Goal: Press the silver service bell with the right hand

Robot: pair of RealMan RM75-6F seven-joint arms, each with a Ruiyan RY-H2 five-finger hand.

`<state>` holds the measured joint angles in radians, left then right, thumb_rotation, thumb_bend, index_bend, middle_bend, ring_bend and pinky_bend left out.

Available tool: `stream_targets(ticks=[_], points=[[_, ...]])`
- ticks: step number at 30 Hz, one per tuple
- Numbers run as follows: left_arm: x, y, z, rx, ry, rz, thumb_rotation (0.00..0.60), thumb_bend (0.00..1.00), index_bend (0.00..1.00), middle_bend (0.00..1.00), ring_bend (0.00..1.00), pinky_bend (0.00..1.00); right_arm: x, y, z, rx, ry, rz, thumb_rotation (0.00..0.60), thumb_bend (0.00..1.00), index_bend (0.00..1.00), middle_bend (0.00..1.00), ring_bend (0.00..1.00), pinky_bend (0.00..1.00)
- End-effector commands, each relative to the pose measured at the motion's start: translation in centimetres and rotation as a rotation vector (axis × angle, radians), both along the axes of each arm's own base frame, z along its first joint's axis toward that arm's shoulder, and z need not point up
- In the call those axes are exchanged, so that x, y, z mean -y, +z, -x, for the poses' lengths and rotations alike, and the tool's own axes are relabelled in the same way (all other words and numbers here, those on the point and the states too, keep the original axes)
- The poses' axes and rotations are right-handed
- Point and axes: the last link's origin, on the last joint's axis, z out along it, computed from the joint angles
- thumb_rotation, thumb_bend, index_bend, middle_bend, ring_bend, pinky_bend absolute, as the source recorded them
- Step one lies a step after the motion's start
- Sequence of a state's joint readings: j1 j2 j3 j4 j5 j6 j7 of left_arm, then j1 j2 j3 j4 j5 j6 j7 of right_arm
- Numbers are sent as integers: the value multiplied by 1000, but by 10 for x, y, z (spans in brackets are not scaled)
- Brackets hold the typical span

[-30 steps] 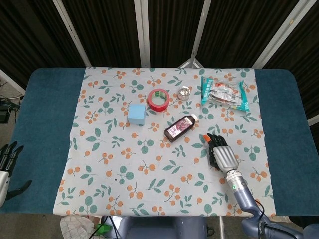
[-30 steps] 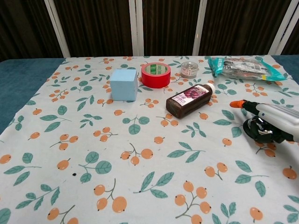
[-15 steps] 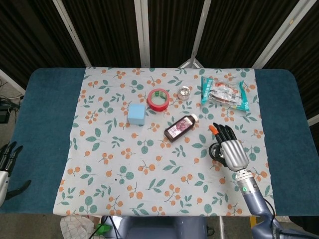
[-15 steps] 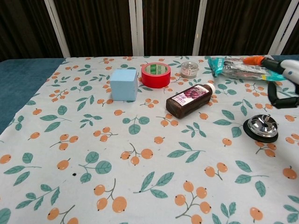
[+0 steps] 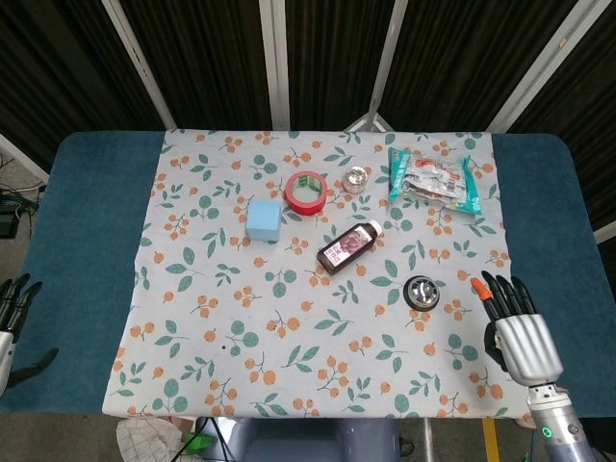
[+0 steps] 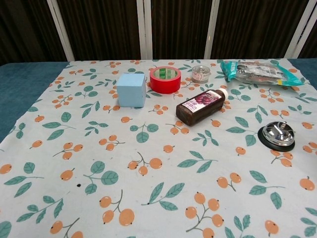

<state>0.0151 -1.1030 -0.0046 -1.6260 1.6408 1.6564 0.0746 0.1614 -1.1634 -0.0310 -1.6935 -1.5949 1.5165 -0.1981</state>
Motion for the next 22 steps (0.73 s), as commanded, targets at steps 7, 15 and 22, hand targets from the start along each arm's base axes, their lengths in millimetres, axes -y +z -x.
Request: stream_targets(ticks=[7,15,22], points=[[-5,2,3,-30,-20,-24,600,265,61,0,0,90,-26,19,15,-36,-38,52,600,808,0,0,0,0],[-4,1,0,-52,-50,-31,600,266,76,0,0,89,-29,33,16,-5,-17,154,600,808,0,0,0,0],[-2,-2,-1,-61,-70,-18,600,267,89,0,0,90,-32,37,19,13,-17,153,600,808,0,0,0,0]])
